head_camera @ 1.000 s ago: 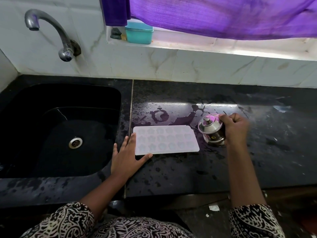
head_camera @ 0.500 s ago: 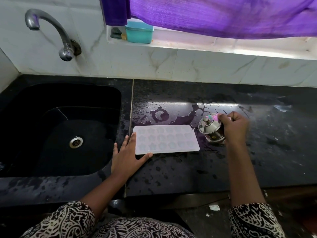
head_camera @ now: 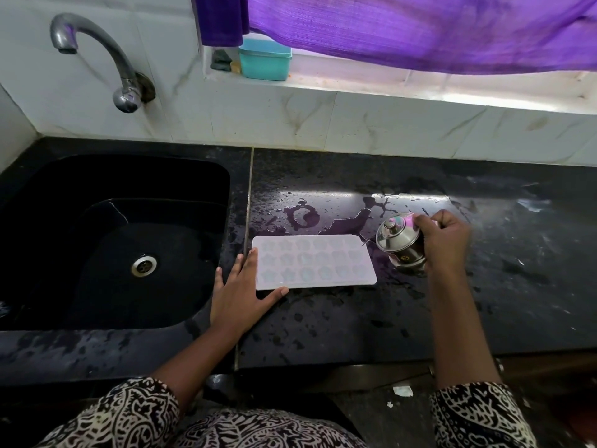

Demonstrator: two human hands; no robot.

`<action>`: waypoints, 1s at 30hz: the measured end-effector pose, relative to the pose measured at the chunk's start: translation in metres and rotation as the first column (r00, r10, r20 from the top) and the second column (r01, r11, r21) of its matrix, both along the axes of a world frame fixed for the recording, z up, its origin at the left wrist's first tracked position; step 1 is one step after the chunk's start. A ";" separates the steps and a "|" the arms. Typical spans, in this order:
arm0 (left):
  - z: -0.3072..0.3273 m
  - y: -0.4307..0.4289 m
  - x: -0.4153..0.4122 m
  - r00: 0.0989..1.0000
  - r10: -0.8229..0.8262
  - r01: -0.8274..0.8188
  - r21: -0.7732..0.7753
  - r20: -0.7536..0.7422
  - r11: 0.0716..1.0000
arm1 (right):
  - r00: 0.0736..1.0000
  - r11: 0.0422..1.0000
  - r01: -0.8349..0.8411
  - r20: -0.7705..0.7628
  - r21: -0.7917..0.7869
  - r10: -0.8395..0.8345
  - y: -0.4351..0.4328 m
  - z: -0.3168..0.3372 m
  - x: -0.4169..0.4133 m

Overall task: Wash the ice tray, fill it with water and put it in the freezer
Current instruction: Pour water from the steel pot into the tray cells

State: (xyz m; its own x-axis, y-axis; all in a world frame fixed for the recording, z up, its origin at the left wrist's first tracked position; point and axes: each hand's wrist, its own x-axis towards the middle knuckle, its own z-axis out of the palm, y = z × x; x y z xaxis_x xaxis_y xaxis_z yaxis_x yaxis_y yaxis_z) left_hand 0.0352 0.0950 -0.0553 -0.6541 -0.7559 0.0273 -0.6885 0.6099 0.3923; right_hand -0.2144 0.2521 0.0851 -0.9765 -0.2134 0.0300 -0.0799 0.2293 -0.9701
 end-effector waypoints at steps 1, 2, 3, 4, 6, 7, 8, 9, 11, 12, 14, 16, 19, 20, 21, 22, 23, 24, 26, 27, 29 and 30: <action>-0.001 -0.001 0.000 1.000 0.001 -0.001 -0.004 -0.004 1.000 | 1.000 1.000 0.000 -0.003 0.002 0.000 0.000 0.000 0.000; -0.001 -0.002 0.000 1.000 0.003 -0.003 -0.006 -0.005 1.000 | 1.000 1.000 0.001 -0.005 0.003 -0.001 0.000 0.000 0.000; -0.002 -0.003 0.000 1.000 0.002 -0.002 -0.007 0.001 1.000 | 1.000 1.000 0.002 -0.005 0.004 -0.002 0.000 0.000 -0.001; -0.002 -0.003 0.000 1.000 0.000 0.000 -0.007 0.009 1.000 | 1.000 1.000 0.001 -0.006 0.008 -0.001 0.000 0.000 -0.001; -0.003 -0.002 0.000 1.000 -0.003 0.003 -0.007 0.008 1.000 | 1.000 1.000 -0.001 -0.010 0.013 0.001 0.000 -0.001 -0.001; -0.002 -0.001 0.000 1.000 -0.002 0.002 -0.005 0.003 1.000 | 1.000 1.000 -0.001 -0.012 0.013 0.001 0.000 -0.001 -0.001; -0.002 -0.001 -0.001 1.000 0.001 -0.001 -0.004 0.002 1.000 | 1.000 1.000 -0.001 -0.017 0.011 0.001 0.000 -0.002 -0.002; -0.001 0.000 -0.001 1.000 0.005 -0.005 -0.006 0.000 1.000 | 1.000 1.000 0.000 -0.025 0.008 0.000 0.000 -0.002 -0.003; -0.001 0.000 -0.001 1.000 0.009 -0.009 -0.008 0.001 1.000 | 1.000 1.000 -0.001 -0.028 0.006 0.002 0.000 -0.002 -0.004; 0.000 0.000 -0.001 1.000 0.010 -0.010 -0.008 0.003 1.000 | 1.000 1.000 -0.003 -0.027 0.005 0.003 0.000 -0.002 -0.004; 0.000 0.000 -0.001 1.000 0.009 -0.009 -0.005 0.005 1.000 | 1.000 1.000 -0.005 -0.029 0.004 0.005 0.000 -0.002 -0.004; 0.000 0.000 -0.001 1.000 0.010 -0.010 -0.001 0.000 1.000 | 0.999 1.000 -0.003 -0.033 0.001 0.003 0.000 -0.002 -0.005; 0.000 0.000 -0.002 1.000 0.012 -0.012 0.000 0.002 1.000 | 0.999 1.000 0.000 -0.044 0.005 0.000 -0.001 -0.002 -0.006; 0.000 0.000 -0.002 1.000 0.011 -0.011 0.002 0.003 1.000 | 0.999 1.000 -0.001 -0.049 0.007 0.001 -0.001 -0.001 -0.005; 0.000 0.000 -0.002 1.000 0.010 -0.010 0.004 0.004 1.000 | 0.999 1.000 -0.001 -0.053 0.008 0.002 -0.002 0.000 -0.005; 0.001 0.000 -0.002 1.000 0.009 -0.009 0.004 0.006 1.000 | 0.999 1.000 -0.003 -0.053 0.008 0.003 -0.002 0.001 -0.004; 0.001 0.000 -0.001 1.000 0.009 -0.009 0.002 0.007 1.000 | 0.999 1.000 -0.003 -0.053 0.007 0.004 -0.003 0.001 -0.004; 0.001 0.000 -0.001 1.000 0.009 -0.009 0.001 0.007 1.000 | 0.999 1.000 -0.003 -0.053 0.004 0.003 -0.003 0.001 -0.004; 0.001 0.000 -0.001 1.000 0.009 -0.009 -0.002 0.011 1.000 | 0.999 1.000 -0.003 -0.048 -0.001 0.003 -0.002 0.000 -0.005; 0.000 0.000 -0.002 1.000 0.009 -0.009 -0.003 0.013 1.000 | 0.999 1.000 -0.004 -0.045 0.000 0.004 -0.002 -0.001 -0.006; 0.000 0.000 -0.001 1.000 0.011 -0.011 -0.004 0.004 1.000 | 0.999 1.000 -0.006 -0.043 0.002 0.006 -0.001 -0.001 -0.007; -0.001 0.000 -0.001 1.000 0.011 -0.011 -0.003 -0.003 1.000 | 0.999 1.000 -0.005 -0.045 0.001 0.005 -0.001 -0.001 -0.008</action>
State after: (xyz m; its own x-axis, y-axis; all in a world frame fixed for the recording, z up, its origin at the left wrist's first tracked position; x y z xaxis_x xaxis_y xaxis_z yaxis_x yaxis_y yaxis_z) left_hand 0.0339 0.0946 -0.0558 -0.6457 -0.7629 0.0317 -0.6938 0.6035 0.3929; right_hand -0.2224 0.2510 0.0838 -0.9730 -0.2187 0.0734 -0.1245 0.2300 -0.9652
